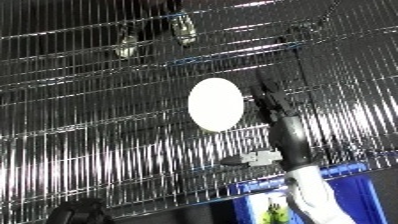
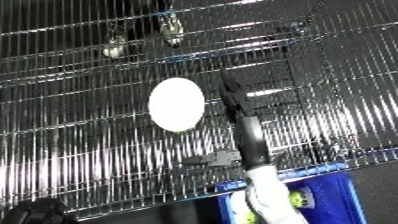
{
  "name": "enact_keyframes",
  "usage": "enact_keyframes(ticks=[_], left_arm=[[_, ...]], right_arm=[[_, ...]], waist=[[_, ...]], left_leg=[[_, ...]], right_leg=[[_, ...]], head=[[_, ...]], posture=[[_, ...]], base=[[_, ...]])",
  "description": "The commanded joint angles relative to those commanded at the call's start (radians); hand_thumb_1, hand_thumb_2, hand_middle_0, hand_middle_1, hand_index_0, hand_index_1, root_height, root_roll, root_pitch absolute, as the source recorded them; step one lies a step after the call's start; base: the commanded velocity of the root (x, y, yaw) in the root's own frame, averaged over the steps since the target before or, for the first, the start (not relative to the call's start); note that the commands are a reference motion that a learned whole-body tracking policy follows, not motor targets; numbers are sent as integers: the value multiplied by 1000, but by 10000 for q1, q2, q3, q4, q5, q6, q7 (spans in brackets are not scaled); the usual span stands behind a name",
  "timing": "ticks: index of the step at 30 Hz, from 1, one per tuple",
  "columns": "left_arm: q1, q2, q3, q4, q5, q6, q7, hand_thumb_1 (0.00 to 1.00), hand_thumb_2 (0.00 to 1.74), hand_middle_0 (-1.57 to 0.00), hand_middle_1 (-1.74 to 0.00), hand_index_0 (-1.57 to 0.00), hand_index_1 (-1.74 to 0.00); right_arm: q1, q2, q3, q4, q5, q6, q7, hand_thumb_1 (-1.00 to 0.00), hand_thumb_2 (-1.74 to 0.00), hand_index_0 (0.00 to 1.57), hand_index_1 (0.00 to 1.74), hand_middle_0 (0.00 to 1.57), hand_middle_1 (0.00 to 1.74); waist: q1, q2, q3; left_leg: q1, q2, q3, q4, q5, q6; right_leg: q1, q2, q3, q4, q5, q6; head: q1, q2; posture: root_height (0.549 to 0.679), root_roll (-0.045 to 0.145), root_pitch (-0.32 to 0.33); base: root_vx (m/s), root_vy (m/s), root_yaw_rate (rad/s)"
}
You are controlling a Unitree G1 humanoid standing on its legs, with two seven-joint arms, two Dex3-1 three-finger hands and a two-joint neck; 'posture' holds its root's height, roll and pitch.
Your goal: Pick up the object and place it into the box
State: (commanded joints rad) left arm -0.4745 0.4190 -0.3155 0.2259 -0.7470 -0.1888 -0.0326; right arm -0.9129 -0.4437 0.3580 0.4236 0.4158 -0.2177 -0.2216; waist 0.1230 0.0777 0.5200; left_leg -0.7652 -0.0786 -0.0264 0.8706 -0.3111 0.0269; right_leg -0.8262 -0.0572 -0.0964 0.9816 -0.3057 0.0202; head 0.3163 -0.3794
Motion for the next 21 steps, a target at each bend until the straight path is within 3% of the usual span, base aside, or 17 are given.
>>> enact_keyframes(ticks=[5, 19, 20, 21], left_arm=[[-75, -45, -128, 35, -68, -39, -13, 1000, 1740, -1570, -1740, -1570, -1740], [-53, -57, -250, -144, -119, -101, 136, 1000, 1740, -1570, -1740, -1570, -1740], [-53, -57, -250, -144, -119, -101, 136, 1000, 1740, -1570, -1740, -1570, -1740], [-22, -76, -249, -149, -89, -119, 145, 1000, 1740, -1570, -1740, -1570, -1740]], right_arm=[[-403, 170, 139, 419, 347, -8, -43, 0, 0, 0, 0, 0, 0], [-789, 319, 181, 496, 152, -304, -79, -700, -1218, 1099, 1218, 1099, 1218], [-789, 319, 181, 496, 152, -304, -79, -700, -1218, 1099, 1218, 1099, 1218], [-775, 315, 179, 460, 106, -291, -87, -800, -1392, 1256, 1392, 1256, 1392]], waist=[[55, 57, 0], [81, 129, 0], [81, 129, 0], [70, 125, 0]], left_leg=[[-37, -18, -3, 24, -9, 16], [-41, -43, 0, -60, 56, 25], [-41, -43, 0, -60, 56, 25], [-28, -34, 1, -102, 81, 23]], right_leg=[[-57, 22, -3, 63, -38, -52], [-81, 82, 7, 30, -27, -91], [-81, 82, 7, 30, -27, -91], [-77, 91, 5, -4, -5, -91]], head=[[209, -37], [312, 36], [312, 36], [323, 62]], posture=[[601, 46, 197], [602, 50, 201], [602, 50, 201], [602, 50, 202]], base=[[23, 6, 19], [2, -4, 6], [-16, -11, -14], [-23, -15, -17]])
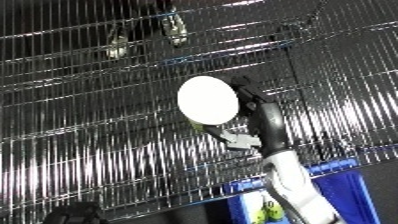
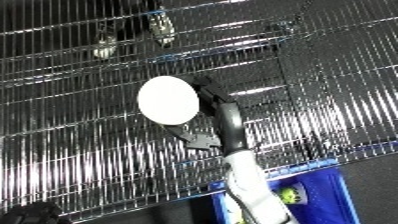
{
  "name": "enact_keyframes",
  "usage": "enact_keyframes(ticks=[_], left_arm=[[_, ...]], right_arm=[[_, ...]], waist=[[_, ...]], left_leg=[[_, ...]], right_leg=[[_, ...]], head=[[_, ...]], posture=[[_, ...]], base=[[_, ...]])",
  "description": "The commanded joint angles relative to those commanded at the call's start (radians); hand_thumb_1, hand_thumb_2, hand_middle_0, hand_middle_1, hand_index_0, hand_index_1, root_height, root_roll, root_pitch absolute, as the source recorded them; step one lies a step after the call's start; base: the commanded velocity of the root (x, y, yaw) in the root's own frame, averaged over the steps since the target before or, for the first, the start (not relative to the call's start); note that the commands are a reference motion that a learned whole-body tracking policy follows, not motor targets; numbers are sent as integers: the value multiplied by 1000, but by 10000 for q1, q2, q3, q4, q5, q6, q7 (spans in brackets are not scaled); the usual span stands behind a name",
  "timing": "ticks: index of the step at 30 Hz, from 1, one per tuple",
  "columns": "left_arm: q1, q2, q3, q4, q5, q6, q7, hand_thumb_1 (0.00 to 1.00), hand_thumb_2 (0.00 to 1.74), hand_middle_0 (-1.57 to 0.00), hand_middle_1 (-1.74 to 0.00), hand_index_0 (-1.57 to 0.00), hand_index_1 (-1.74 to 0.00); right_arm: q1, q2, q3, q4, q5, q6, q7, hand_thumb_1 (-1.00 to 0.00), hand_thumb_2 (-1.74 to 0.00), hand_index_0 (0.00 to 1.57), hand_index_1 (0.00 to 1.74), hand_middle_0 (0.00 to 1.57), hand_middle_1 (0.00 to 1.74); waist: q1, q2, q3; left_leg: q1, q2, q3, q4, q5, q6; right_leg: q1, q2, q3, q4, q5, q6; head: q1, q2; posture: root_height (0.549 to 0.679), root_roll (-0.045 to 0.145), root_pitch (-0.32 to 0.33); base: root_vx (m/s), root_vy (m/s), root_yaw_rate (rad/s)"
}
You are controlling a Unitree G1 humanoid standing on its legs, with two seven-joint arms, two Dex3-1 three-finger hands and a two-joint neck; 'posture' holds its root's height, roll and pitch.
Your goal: Pick up the object and place it into the box
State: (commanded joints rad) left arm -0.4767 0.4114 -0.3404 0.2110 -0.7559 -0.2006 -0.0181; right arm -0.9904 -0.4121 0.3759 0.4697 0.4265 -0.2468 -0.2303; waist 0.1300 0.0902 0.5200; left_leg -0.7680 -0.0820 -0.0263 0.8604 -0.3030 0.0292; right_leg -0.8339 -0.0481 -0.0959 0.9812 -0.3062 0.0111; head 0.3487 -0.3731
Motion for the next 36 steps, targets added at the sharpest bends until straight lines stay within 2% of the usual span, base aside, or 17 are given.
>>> enact_keyframes(ticks=[2, 11, 17, 19, 20, 22, 23, 24, 33, 34, 36], left_arm=[[26, 9, 9, 3, -4, -23, -4, 1000, 1740, -1570, -1740, -1570, -1740], [117, 78, 82, 38, 8, -124, -36, 1000, 1740, -1570, -1740, -1570, -1740], [676, 156, 393, -195, 245, -315, 32, 1000, 1740, -1570, -1740, -1570, -1740], [951, 140, 604, -277, 249, -428, 11, 1000, 1740, -1570, -1740, -1570, -1740], [951, 140, 604, -277, 249, -428, 11, 1000, 1740, -1570, -1740, -1570, -1740], [1208, 142, 804, -405, 281, -481, -18, 1000, 1740, -1570, -1740, -1570, -1740], [1208, 142, 804, -405, 281, -481, -18, 1000, 1740, -1570, -1740, -1570, -1740], [1389, 173, 970, -502, 331, -464, -39, 1000, 1740, -1570, -1740, -1570, -1740], [1831, 307, 1509, -636, 366, -399, -171, 1000, 1740, -1570, -1740, -1570, -1740], [1923, 324, 1628, -644, 337, -405, -200, 1000, 1740, -1570, -1740, -1570, -1740], [1957, 328, 1676, -646, 322, -402, -202, 1000, 1740, -1570, -1740, -1570, -1740]], right_arm=[[25, -17, 9, -27, -22, 19, -32, -900, -1566, 1413, 1566, 1413, 1566], [267, -99, 6, -137, -409, -110, -334, -900, -1566, 1413, 1566, 1413, 1566], [1405, -358, -234, -1896, -1172, -57, -659, -900, -1566, 1413, 1566, 1413, 1566], [2101, -438, -470, -2754, -1662, -150, -630, -900, -1566, 1413, 1566, 1413, 1566], [2101, -438, -470, -2754, -1662, -150, -630, -900, -1566, 1413, 1566, 1413, 1566], [2729, -521, -723, -3516, -2095, -186, -532, -900, -1566, 1413, 1566, 1413, 1566], [2729, -521, -723, -3516, -2095, -186, -532, -900, -1566, 1413, 1566, 1413, 1566], [3147, -578, -900, -3988, -2228, -198, -427, -900, -1566, 1413, 1566, 1413, 1566], [4428, -659, -1468, -5074, -1944, -500, -508, -900, -1566, 1413, 1566, 1413, 1566], [4747, -630, -1651, -5213, -1884, -661, -614, -900, -1566, 1413, 1566, 1413, 1566], [4887, -625, -1735, -5266, -1872, -728, -684, -900, -1566, 1413, 1566, 1413, 1566]], waist=[[-14, -2, 0], [-128, -43, 0], [-490, -189, 0], [-730, -270, 0], [-730, -270, 0], [-931, -338, 0], [-931, -338, 0], [-1055, -389, 0], [-1499, -535, 0], [-1621, -552, 0], [-1683, -556, 0]], left_leg=[[21, 15, 4, -43, 23, -2], [225, 67, 51, -300, 100, -27], [534, 144, 104, -571, 96, -37], [694, 212, 146, -566, 28, -42], [694, 212, 146, -566, 28, -42], [818, 271, 209, -491, -78, -35], [818, 271, 209, -491, -78, -35], [918, 309, 256, -458, -143, -31], [1446, 467, 425, -529, -324, -11], [1606, 501, 471, -560, -378, 5], [1694, 516, 495, -589, -404, 15]], right_leg=[[13, 3, 1, -39, 24, 0], [214, 45, 35, -308, 117, 10], [472, 154, 187, -556, 175, 59], [613, 201, 299, -624, 194, 78], [613, 201, 299, -624, 194, 78], [731, 231, 403, -689, 224, 98], [731, 231, 403, -689, 224, 98], [834, 257, 469, -757, 249, 106], [1355, 340, 710, -1120, 334, 136], [1503, 367, 792, -1241, 374, 151], [1581, 384, 835, -1306, 393, 158]], head=[[3, -2], [55, 310], [-7, 470], [-132, 445], [-132, 445], [-266, 413], [-266, 413], [-267, 399], [449, 242], [893, 256], [1112, 274]], posture=[[603, 51, 202], [607, 50, 200], [611, 49, 195], [612, 49, 185], [612, 49, 185], [613, 50, 176], [613, 50, 176], [614, 50, 170], [621, 52, 147], [623, 53, 141], [625, 53, 138]], base=[[-24, -15, -23], [-19, -20, -49], [-27, -8, -192], [-4, 23, -257], [-4, 22, -239], [-11, 10, -219], [-12, 3, -193], [-19, -11, -197], [-23, 5, -192], [-28, 29, -204], [-29, 36, -208]])
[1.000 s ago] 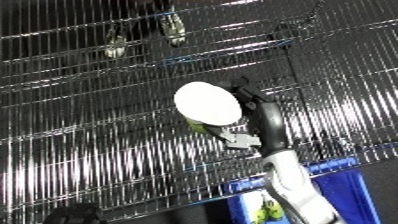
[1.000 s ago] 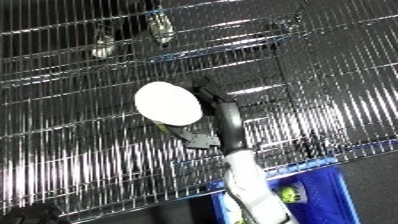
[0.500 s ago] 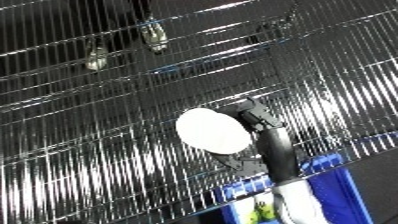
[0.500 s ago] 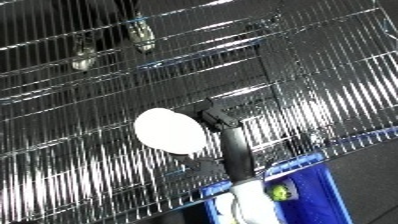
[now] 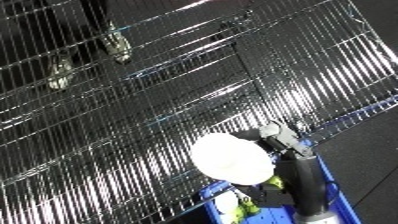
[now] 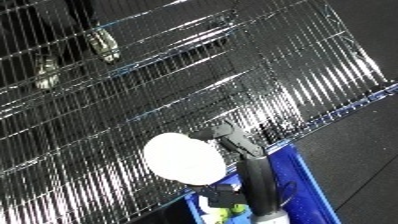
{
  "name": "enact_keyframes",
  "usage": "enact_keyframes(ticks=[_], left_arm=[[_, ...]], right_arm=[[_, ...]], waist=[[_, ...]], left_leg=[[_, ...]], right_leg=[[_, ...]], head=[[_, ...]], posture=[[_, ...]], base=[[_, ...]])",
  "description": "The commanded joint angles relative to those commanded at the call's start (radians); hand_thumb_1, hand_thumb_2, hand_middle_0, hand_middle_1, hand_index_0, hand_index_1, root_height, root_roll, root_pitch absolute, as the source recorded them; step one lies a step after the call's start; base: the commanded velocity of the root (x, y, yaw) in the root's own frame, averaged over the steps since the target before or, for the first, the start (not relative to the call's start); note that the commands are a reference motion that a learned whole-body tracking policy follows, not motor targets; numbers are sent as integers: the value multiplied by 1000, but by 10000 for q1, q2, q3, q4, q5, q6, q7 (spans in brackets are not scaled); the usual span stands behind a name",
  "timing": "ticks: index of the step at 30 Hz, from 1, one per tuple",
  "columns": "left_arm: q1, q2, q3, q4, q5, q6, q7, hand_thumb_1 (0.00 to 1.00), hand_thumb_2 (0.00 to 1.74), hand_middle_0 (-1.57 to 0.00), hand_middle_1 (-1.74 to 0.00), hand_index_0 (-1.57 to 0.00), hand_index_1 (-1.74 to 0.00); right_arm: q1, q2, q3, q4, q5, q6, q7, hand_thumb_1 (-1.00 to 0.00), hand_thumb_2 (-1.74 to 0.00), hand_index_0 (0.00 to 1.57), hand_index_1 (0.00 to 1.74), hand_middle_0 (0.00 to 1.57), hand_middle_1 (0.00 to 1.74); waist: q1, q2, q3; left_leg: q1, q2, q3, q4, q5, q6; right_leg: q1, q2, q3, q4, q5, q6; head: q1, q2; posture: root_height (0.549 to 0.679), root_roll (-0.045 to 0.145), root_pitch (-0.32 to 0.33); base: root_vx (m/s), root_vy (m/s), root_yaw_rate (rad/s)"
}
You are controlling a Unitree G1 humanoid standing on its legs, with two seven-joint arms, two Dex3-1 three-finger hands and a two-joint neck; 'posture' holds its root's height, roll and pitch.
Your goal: Pick up the object and place it into the box
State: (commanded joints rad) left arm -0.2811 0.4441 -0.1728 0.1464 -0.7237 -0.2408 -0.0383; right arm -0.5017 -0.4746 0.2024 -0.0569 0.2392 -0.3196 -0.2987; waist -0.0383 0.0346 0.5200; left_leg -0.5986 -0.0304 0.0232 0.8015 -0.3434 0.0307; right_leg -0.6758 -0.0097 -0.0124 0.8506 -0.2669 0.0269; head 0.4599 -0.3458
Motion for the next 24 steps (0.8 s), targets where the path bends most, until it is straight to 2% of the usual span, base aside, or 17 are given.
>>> enact_keyframes(ticks=[3, 8, 11, 13, 18, 22, 24], left_arm=[[104, -21, 138, 19, 8, 14, -8, 1000, 1740, -1570, -1740, -1570, -1740], [467, -188, 440, 42, -27, -141, -50, 1000, 1740, -1570, -1740, -1570, -1740], [781, -375, 577, -28, -156, -386, -53, 1000, 1740, -1570, -1740, -1570, -1740], [857, -407, 599, -47, -182, -442, -72, 1000, 1740, -1570, -1740, -1570, -1740], [1159, -501, 630, -117, -385, -651, -60, 1000, 1740, -1570, -1740, -1570, -1740], [1245, -610, 603, -127, -379, -726, 16, 1000, 1740, -1570, -1740, -1570, -1740], [1319, -724, 586, -102, -363, -802, 53, 1000, 1740, -1570, -1740, -1570, -1740]], right_arm=[[382, -51, -282, -130, 30, -140, -238, -900, -1566, 1413, 1566, 1413, 1566], [1300, -361, -1081, -305, 168, -202, -153, -900, -1566, 1413, 1566, 1413, 1566], [2197, -771, -1774, -280, 312, -286, -67, -900, -1566, 1413, 1566, 1413, 1566], [2406, -839, -1939, -244, 354, -355, -74, -900, -1566, 1413, 1566, 1413, 1566], [3260, -1228, -2605, -43, 523, -609, 38, -900, -1566, 1413, 1566, 1413, 1566], [3416, -1286, -2764, 93, 554, -782, -5, -900, -1566, 1413, 1566, 1413, 1566], [3622, -1202, -2939, 269, 625, -1057, -170, -900, -1566, 1413, 1566, 1413, 1566]], waist=[[-207, 6, 0], [-643, 146, 0], [-1007, 341, 0], [-1083, 384, 0], [-1530, 560, 0], [-1697, 620, 0], [-1829, 695, 0]], left_leg=[[321, 59, 114, -145, -61, 13], [961, 162, 400, -389, -144, -27], [1396, 170, 646, -613, -171, -59], [1475, 170, 695, -670, -174, -65], [1841, 189, 998, -937, -223, -33], [1947, 202, 1112, -930, -295, -14], [2068, 192, 1204, -927, -364, 0]], right_leg=[[295, 24, 127, -222, 34, 16], [818, -51, 371, -553, 49, 29], [1092, -99, 577, -803, 49, 19], [1134, -104, 618, -849, 49, 21], [1253, -29, 831, -1059, 80, 31], [1294, -2, 922, -1089, 87, 29], [1366, -3, 1015, -1122, 87, 46]], head=[[752, -76], [1691, -369], [2278, -450], [2400, -439], [3926, -698], [4493, -876], [4790, -1042]], posture=[[628, 55, 126], [635, 67, 101], [638, 78, 89], [639, 80, 88], [641, 85, 87], [641, 86, 85], [642, 89, 81]], base=[[-21, 66, -225], [20, 137, -245], [35, 159, -207], [21, 142, -182], [-4, 108, -159], [0, 88, -144], [14, 71, -119]])
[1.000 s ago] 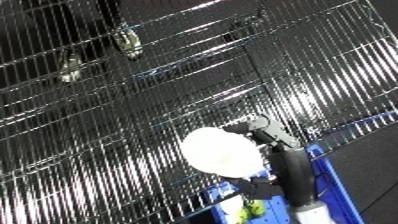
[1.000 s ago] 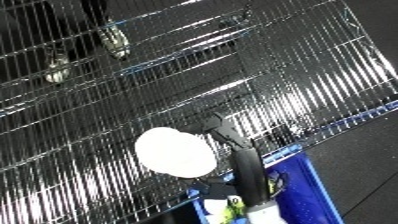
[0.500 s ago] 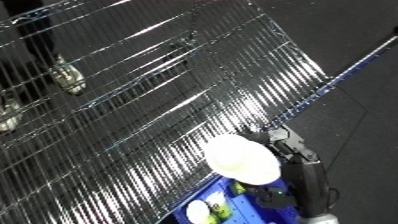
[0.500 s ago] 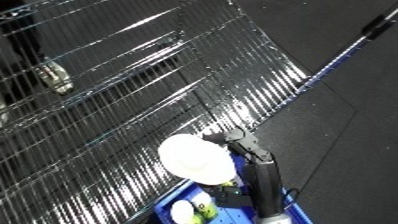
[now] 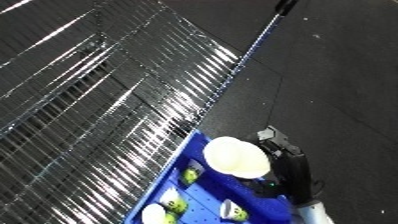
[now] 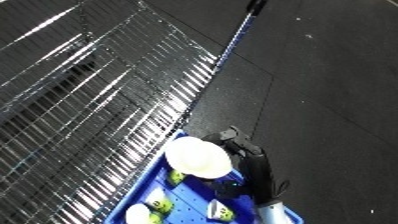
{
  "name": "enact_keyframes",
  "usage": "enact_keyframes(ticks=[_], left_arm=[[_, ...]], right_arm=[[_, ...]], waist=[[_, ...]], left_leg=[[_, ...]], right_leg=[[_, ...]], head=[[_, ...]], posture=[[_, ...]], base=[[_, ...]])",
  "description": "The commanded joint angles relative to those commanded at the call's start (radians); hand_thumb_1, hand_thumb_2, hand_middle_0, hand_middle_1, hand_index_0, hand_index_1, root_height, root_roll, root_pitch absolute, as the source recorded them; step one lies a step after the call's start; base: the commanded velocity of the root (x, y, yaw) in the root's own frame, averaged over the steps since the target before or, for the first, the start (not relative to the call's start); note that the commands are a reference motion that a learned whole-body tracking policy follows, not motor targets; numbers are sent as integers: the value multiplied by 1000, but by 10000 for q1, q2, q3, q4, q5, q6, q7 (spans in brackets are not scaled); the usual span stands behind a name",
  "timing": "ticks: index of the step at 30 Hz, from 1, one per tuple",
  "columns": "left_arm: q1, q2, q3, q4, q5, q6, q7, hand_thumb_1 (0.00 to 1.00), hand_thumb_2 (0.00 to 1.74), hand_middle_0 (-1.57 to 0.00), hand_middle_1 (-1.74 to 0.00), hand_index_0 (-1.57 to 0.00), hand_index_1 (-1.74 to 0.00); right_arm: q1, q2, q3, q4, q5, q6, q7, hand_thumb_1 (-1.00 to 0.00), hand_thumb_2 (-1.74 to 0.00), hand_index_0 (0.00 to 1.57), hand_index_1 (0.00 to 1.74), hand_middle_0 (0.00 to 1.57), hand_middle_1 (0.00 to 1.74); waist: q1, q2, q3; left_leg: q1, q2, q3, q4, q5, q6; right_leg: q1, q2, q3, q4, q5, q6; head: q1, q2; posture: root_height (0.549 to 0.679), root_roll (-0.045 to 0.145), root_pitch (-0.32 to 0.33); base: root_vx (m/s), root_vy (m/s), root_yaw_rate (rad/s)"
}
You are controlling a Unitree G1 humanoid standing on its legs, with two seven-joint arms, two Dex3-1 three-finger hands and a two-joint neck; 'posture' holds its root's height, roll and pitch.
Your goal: Pick up the object and place it into the box
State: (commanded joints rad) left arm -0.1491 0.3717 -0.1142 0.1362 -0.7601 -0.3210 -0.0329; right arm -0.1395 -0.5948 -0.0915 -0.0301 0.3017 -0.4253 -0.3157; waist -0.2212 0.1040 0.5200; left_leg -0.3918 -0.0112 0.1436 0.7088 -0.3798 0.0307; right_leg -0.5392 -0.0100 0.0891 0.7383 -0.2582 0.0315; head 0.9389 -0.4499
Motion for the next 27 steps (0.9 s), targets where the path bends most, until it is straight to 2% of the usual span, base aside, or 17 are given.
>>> enact_keyframes(ticks=[4, 8, 9, 11, 16, 17, 18, 21, 27], left_arm=[[40, -63, 21, 49, 1, -34, -35, 1000, 1740, -1570, -1740, -1570, -1740], [-40, -57, 20, 156, -52, -31, -91, 1000, 1740, -1570, -1740, -1570, -1740], [-108, -38, -31, 247, -75, -50, -110, 1000, 1740, -1570, -1740, -1570, -1740], [-168, -26, -102, 317, -83, -73, -100, 1000, 1740, -1570, -1740, -1570, -1740], [-289, -69, -223, 344, -72, -81, 21, 1000, 1740, -1570, -1740, -1570, -1740], [-289, -69, -223, 344, -72, -81, 21, 1000, 1740, -1570, -1740, -1570, -1740], [-326, -102, -247, 360, -69, -84, 49, 1000, 1740, -1570, -1740, -1570, -1740], [-358, -154, -253, 377, -74, -68, 48, 1000, 1740, -1570, -1740, -1570, -1740], [-387, -204, -256, 418, -104, -54, 27, 1000, 1740, -1570, -1740, -1570, -1740]], right_arm=[[232, 131, -156, 224, 66, -291, -59, -900, -1566, 1413, 1566, 1413, 1566], [476, 244, -260, 642, 409, -725, -142, -700, -1218, 1099, 1218, 1099, 1218], [527, 254, -298, 899, 600, -956, -124, -600, -1044, 942, 1044, 942, 1044], [540, 228, -304, 1100, 691, -1106, -111, -500, -870, 785, 870, 785, 870], [457, 104, -331, 1369, 848, -1235, -81, -250, -435, 393, 435, 393, 435], [457, 104, -331, 1369, 848, -1235, -81, -250, -435, 393, 435, 393, 435], [421, 70, -344, 1389, 881, -1220, -4, -150, -261, 235, 261, 235, 261], [404, 78, -337, 1350, 883, -1166, 89, 0, 0, 0, 0, 0, 0], [397, 147, -333, 1237, 799, -1008, 10, 0, 0, 0, 0, 0, 0]], waist=[[-89, 68, 0], [-163, 95, 0], [-192, 97, 0], [-217, 109, 0], [-261, 185, 0], [-261, 185, 0], [-277, 224, 0], [-293, 269, 0], [-292, 290, 0]], left_leg=[[77, -25, 67, -17, -34, 10], [78, -39, 135, -97, -19, 47], [37, -56, 138, -125, -6, 57], [15, -74, 138, -148, 3, 61], [33, -115, 148, -164, 7, 55], [33, -115, 148, -164, 7, 55], [61, -130, 147, -170, 10, 44], [115, -134, 148, -219, 32, 25], [161, -125, 131, -369, 125, -14]], right_leg=[[33, -1, 70, -45, 6, 19], [-49, 62, 145, -120, 65, 44], [-105, 96, 162, -140, 92, 56], [-136, 116, 177, -156, 109, 65], [-149, 114, 221, -158, 111, 60], [-149, 114, 221, -158, 111, 60], [-135, 99, 242, -165, 108, 54], [-102, 76, 263, -204, 110, 52], [-79, 72, 262, -296, 137, 64]], head=[[132, -260], [146, -178], [221, -203], [310, -223], [453, -395], [453, -395], [456, -477], [415, -471], [337, -572]], posture=[[643, 91, 81], [643, 92, 88], [643, 91, 94], [643, 90, 97], [643, 93, 98], [643, 93, 98], [643, 95, 96], [644, 97, 95], [645, 98, 98]], base=[[9, 54, -86], [-26, 15, -38], [-45, -12, -29], [-33, -7, -31], [-11, 7, -27], [-3, 14, -32], [6, 12, -32], [8, 9, -19], [-4, -3, 5]])
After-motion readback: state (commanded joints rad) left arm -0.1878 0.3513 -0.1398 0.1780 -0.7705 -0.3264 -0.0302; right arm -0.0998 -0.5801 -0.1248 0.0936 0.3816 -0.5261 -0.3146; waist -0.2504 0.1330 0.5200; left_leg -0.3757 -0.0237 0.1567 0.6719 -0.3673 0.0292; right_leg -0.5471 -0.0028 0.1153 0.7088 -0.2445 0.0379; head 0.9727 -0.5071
